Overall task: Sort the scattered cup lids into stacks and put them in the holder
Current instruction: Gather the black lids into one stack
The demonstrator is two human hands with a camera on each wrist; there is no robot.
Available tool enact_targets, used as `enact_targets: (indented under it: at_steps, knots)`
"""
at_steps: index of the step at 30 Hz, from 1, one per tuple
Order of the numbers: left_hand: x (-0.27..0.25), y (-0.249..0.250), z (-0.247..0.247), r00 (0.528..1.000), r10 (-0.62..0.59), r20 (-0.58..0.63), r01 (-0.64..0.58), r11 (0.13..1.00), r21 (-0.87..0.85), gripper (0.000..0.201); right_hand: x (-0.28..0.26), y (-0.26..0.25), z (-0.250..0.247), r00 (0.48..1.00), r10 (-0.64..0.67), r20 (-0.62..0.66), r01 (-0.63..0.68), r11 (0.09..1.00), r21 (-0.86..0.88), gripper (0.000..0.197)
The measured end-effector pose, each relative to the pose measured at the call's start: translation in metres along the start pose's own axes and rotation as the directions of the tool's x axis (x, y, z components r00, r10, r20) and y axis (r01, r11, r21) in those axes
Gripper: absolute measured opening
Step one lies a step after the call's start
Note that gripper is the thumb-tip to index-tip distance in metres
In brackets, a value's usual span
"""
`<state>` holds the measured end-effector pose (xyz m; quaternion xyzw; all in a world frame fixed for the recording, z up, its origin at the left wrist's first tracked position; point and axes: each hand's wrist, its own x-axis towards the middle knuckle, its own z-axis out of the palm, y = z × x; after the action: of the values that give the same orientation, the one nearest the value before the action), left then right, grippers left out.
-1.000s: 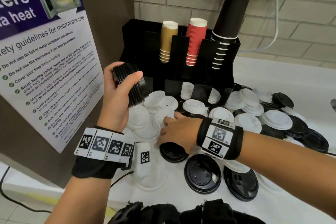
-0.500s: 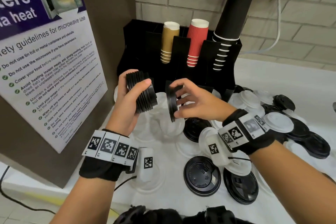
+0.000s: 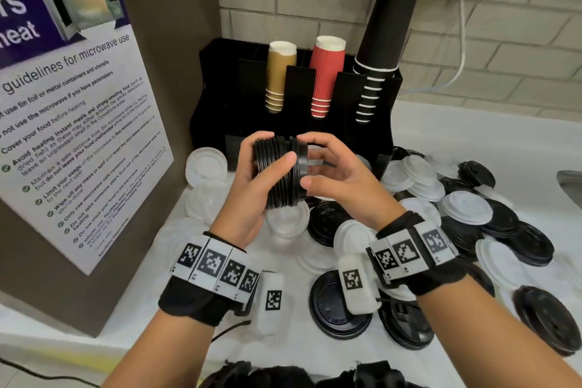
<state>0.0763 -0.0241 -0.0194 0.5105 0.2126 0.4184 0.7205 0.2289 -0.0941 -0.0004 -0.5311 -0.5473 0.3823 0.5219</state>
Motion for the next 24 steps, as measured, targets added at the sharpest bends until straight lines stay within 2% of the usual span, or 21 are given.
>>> enact_targets:
  at_steps: [6, 15, 24]
  knots:
    - [-0.002, 0.0, 0.001, 0.992, -0.057, 0.115, 0.053, 0.998, 0.038, 0.048, -0.004, -0.005, -0.012, 0.999, 0.008, 0.053, -0.007, 1.0, -0.024, 0.055]
    - [-0.005, -0.006, 0.014, 0.996, -0.022, 0.084, 0.022, 1.0, 0.002, 0.042, -0.014, -0.001, -0.012, 0.999, -0.029, -0.013, 0.028, 0.999, -0.037, 0.056]
    - [-0.003, -0.007, 0.016, 0.99, -0.028, 0.139, 0.028, 1.0, 0.0, 0.045, -0.019, -0.004, -0.018, 1.0, -0.027, 0.016, 0.027, 0.998, -0.051, 0.059]
